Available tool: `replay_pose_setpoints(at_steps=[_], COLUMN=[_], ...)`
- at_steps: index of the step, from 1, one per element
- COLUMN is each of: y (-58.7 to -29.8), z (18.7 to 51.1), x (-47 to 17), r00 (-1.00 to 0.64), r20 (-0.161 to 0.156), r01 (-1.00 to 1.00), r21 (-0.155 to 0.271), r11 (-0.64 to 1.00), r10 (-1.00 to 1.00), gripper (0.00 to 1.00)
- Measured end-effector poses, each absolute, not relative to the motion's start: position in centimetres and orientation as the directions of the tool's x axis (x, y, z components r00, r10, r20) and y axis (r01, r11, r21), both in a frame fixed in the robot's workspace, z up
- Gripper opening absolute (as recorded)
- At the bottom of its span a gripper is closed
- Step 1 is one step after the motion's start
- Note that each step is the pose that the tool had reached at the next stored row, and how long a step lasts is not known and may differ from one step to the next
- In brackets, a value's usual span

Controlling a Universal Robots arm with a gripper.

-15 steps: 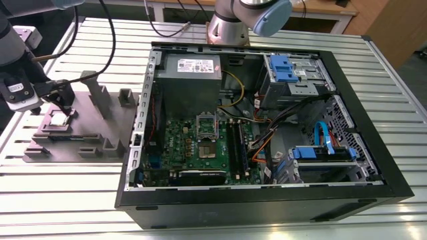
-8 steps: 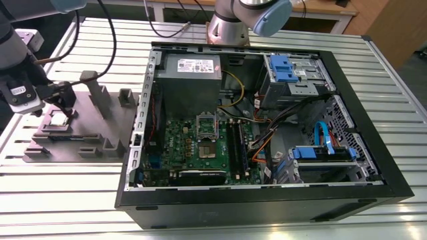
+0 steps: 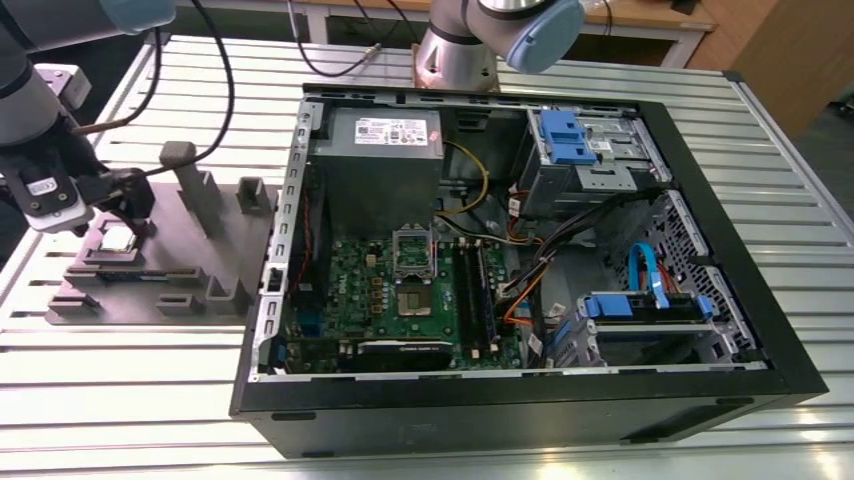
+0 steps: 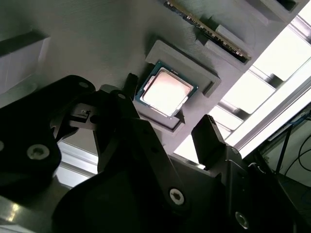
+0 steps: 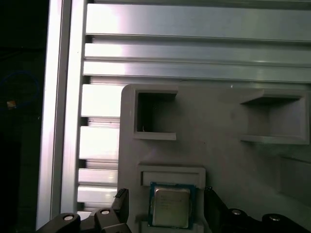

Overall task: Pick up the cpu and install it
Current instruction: 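Pick up the cpu and move it towards the insertion slot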

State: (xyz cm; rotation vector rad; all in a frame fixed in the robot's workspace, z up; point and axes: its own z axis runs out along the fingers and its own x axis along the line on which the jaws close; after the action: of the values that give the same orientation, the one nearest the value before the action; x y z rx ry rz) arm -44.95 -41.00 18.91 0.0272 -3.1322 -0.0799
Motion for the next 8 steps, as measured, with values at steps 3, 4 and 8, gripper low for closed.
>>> replay_pose_setpoints(at_steps=[3,4,8], y=[-41.0,-41.0,-41.01], z=[18.67,18.6,18.39], x=[-44.96,-44.96,-44.95], r00=[-1.0,-1.0,-1.0], r20=[0.008,0.008,0.008], r01=[-0.016,-0.015,-0.012], r21=[0.051,0.051,0.051], r11=[0.999,0.999,0.999], r10=[-0.016,-0.016,-0.012], gripper=[0.71,0.71,0.71])
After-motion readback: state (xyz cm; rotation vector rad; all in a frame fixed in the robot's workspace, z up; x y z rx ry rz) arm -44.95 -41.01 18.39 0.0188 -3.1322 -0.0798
